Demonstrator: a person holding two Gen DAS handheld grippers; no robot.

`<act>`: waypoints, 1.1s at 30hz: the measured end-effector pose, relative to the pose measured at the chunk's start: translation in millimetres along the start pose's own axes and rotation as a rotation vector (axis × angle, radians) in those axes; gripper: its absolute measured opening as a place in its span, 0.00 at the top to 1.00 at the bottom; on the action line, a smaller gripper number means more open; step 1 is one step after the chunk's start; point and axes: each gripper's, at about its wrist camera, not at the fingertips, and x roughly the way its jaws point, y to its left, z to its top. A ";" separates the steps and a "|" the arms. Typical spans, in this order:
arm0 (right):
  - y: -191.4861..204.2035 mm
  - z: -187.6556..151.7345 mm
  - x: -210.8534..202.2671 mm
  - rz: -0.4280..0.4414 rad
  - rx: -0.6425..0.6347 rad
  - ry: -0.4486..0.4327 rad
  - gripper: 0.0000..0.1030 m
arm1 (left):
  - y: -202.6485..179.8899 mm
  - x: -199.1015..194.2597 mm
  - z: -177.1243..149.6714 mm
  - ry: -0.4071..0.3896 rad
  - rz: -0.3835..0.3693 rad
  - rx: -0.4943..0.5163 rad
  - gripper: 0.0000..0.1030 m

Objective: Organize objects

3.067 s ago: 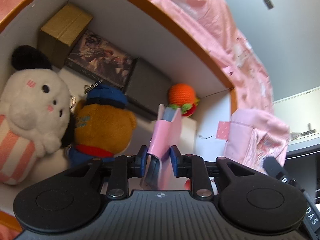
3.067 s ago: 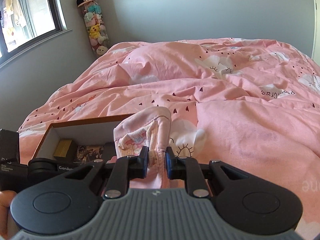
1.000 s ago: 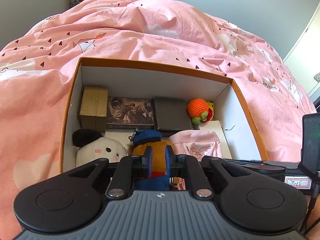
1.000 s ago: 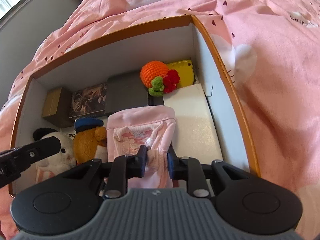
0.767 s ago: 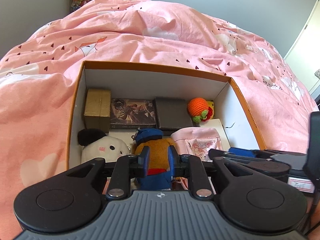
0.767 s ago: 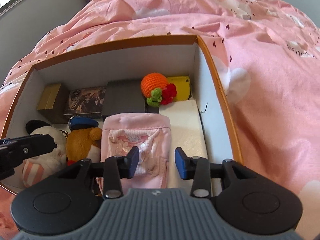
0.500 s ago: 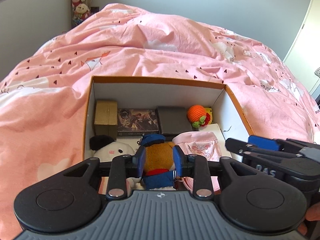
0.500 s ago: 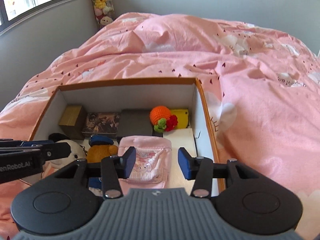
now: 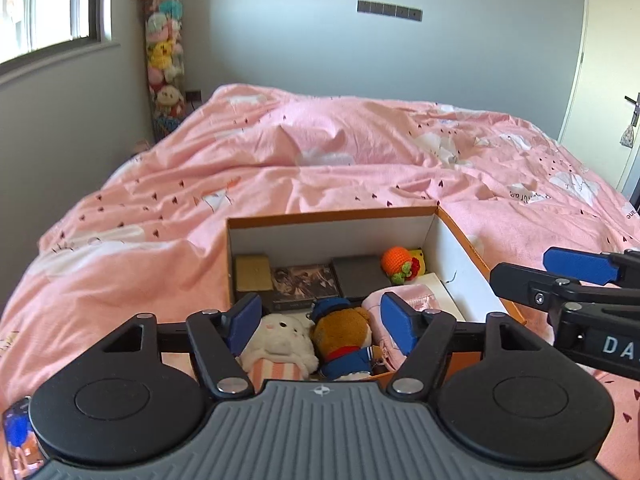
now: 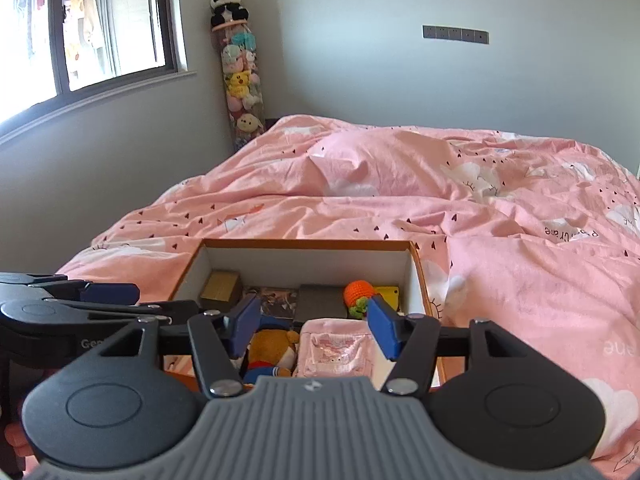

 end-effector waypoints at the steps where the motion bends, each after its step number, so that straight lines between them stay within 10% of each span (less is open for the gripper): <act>1: 2.7 -1.4 -6.3 0.006 -0.003 -0.015 0.33 | -1.0 -4.7 -2.1 -0.016 0.020 0.005 0.19; 33: 19.9 -61.7 -13.1 -0.094 0.028 0.116 0.19 | -1.5 -20.7 -63.7 0.027 0.064 0.072 0.16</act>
